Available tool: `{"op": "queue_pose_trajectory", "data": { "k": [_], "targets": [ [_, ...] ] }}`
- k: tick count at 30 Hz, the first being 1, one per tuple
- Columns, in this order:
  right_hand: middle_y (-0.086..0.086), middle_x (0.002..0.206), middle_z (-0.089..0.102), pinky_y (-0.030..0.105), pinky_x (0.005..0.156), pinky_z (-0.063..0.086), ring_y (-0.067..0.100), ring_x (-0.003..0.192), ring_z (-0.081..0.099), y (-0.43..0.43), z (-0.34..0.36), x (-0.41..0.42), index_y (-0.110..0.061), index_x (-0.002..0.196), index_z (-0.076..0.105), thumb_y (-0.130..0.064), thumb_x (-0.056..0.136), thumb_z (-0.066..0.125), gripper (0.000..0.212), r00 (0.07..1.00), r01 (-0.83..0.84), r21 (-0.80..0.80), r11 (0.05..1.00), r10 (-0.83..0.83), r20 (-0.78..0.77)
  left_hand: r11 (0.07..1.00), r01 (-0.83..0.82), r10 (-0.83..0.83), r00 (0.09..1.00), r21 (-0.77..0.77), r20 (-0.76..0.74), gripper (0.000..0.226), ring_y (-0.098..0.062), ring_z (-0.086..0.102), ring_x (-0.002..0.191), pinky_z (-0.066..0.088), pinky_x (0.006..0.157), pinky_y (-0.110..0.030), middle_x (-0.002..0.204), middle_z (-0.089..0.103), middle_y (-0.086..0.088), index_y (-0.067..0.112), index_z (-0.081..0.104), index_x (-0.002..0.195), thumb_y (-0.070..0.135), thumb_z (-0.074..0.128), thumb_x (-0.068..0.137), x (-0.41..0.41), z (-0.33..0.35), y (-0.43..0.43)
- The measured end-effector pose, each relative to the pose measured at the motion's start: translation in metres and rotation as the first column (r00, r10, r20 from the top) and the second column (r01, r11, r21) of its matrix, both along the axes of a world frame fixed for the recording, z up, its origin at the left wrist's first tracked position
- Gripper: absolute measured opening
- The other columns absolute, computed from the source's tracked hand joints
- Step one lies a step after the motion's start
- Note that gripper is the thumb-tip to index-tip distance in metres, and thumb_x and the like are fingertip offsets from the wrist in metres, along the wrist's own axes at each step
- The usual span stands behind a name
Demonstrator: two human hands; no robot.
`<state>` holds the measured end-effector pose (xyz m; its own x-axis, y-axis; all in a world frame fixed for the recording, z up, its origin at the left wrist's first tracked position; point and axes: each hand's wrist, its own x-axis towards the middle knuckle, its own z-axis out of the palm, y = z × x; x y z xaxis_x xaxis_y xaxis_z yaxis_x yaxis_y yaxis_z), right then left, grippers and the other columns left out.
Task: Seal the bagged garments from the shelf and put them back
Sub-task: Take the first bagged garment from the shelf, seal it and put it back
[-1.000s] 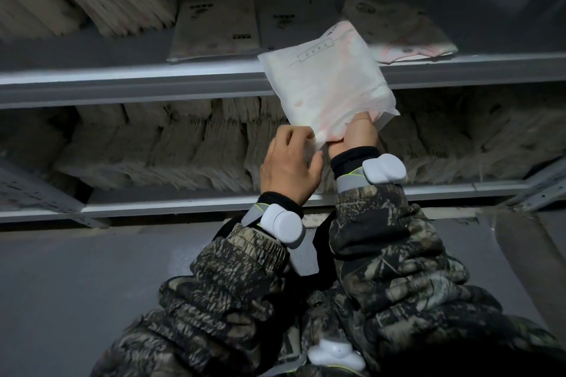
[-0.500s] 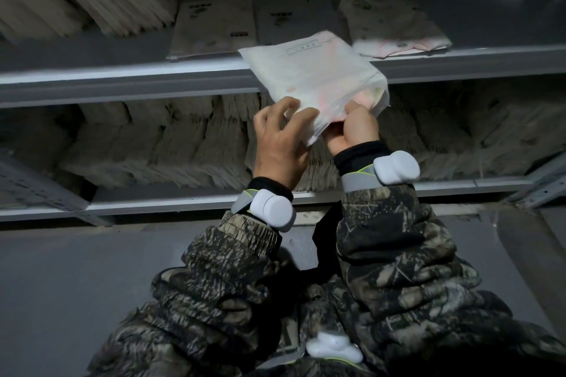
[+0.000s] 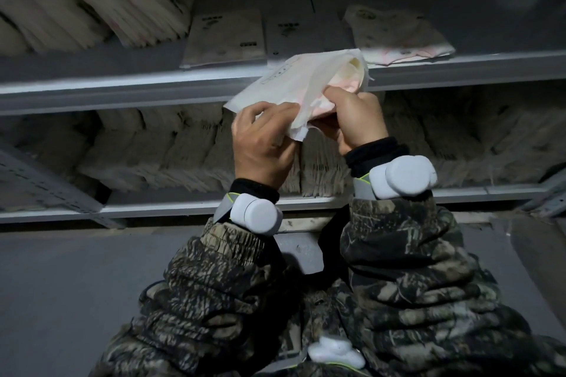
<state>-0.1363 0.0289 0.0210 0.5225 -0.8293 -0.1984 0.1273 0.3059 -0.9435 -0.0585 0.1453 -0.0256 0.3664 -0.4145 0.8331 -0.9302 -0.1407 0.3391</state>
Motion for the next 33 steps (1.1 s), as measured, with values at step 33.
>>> {"op": "queue_pose_trajectory", "data": {
  "k": [33],
  "targets": [
    [-0.008, 0.096, 0.065, 0.028, 0.082, 0.054, 0.008, 0.088, 0.061, 0.023, 0.010, -0.003, -0.013, 0.102, 0.066, -0.022, 0.081, 0.065, 0.023, 0.945, 0.230, -0.723, 0.651, -0.327, 0.007, 0.884, 0.017, -0.351, 0.687, -0.468, -0.636, 0.016, 0.005, 0.051, 0.059, 0.042, 0.062, -0.014, 0.060, 0.062, 0.020, 0.021, 0.058, 0.075, 0.012, 0.058, 0.087, 0.016, 0.014, 0.028]
  ]
}}
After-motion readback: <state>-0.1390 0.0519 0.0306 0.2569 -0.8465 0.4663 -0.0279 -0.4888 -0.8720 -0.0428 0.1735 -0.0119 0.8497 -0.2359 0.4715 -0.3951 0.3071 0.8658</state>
